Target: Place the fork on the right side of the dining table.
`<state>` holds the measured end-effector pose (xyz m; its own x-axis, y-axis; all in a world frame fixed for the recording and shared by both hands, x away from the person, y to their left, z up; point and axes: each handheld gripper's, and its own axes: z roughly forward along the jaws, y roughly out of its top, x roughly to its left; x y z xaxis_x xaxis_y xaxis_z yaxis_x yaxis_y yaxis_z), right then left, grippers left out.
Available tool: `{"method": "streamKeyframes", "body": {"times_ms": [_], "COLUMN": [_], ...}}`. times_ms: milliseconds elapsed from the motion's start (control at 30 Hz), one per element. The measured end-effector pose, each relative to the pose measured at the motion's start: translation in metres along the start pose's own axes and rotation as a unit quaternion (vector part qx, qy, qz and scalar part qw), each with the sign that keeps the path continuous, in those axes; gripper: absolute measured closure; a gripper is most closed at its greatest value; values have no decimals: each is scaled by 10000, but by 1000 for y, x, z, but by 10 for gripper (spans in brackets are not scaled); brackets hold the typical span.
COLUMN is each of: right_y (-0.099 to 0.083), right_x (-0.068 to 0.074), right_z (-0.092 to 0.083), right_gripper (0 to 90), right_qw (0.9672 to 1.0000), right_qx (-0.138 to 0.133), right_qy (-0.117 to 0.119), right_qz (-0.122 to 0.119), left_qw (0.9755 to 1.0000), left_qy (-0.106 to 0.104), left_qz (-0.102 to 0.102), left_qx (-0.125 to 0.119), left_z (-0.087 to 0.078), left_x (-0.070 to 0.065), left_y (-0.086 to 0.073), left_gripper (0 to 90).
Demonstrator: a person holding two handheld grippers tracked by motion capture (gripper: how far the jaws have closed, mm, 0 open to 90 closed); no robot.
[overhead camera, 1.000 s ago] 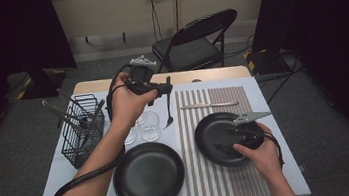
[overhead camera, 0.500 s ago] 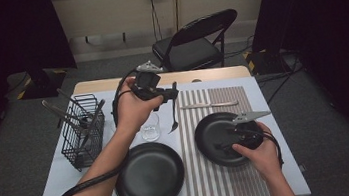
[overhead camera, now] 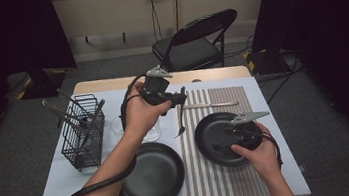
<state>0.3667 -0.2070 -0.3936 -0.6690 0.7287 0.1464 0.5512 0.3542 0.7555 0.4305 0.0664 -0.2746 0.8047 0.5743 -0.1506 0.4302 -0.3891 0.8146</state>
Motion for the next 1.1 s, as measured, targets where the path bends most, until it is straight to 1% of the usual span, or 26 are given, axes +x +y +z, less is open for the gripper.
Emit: {"method": "streamKeyframes", "body": {"times_ms": [167, 233, 267, 400, 533, 800, 933, 967, 1067, 1100], "right_y": [1, 2, 2, 3, 4, 5, 6, 6, 7, 7], "right_x": [1, 2, 3, 4, 6, 9, 10, 10, 11, 12], "right_z": [-2, -2, -2, -2, -4, -4, -5, -5, -5, -5], "right_gripper": [210, 210, 210, 211, 211, 212, 213, 213, 214, 214], "right_qw": [10000, 10000, 10000, 10000, 10000, 9999, 9999, 9999, 9999, 9999], "right_qx": [-26, -24, -26, -18, -43, -39, -50, -52, -52, -50], "right_qy": [18, 27, 38, 50, 34, 90, 73, 80, 80, 81], "right_qz": [-4, -34, -22, -54, -68, -112, -109, -109, -123, -131], "left_qw": [10000, 10000, 9999, 9999, 9999, 9997, 9996, 9996, 9995, 9994], "left_qy": [-57, -45, -96, -115, -132, -243, -282, -291, -292, -327], "left_qz": [18, 30, 18, 27, 45, 7, 40, 47, 79, 90], "left_qx": [-10, -11, -48, -90, -59, -38, -27, 7, -9, -21], "left_z": [3, 2, 3, 3, 4, 10, 14, 14, 16, 16], "left_x": [-5, -7, -8, -11, -13, -19, -23, -24, -26, -27], "left_y": [-1, -1, -1, -3, -5, -12, -15, -15, -17, -17], "left_gripper": [871, 871, 871, 871, 871, 871, 871, 871, 871, 871]}}
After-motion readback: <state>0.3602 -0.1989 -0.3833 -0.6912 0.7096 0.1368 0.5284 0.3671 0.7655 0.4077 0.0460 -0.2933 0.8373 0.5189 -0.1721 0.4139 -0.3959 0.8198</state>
